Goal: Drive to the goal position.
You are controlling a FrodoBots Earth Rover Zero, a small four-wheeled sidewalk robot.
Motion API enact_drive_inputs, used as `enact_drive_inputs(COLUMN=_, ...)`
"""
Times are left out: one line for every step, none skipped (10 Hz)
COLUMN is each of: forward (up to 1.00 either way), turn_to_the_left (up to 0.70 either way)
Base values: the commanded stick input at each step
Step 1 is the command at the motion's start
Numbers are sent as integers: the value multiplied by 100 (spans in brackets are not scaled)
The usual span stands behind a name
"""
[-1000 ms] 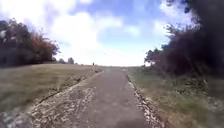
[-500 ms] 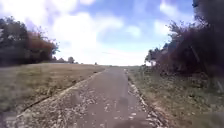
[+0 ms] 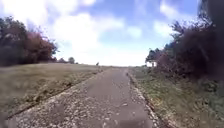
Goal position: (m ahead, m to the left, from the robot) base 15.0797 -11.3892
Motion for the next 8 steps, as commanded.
enact_drive_inputs(forward=85, turn_to_the_left=0)
enact_drive_inputs(forward=85, turn_to_the_left=0)
enact_drive_inputs(forward=85, turn_to_the_left=0)
enact_drive_inputs(forward=85, turn_to_the_left=0)
enact_drive_inputs(forward=85, turn_to_the_left=0)
enact_drive_inputs(forward=85, turn_to_the_left=0)
enact_drive_inputs(forward=85, turn_to_the_left=0)
enact_drive_inputs(forward=85, turn_to_the_left=0)
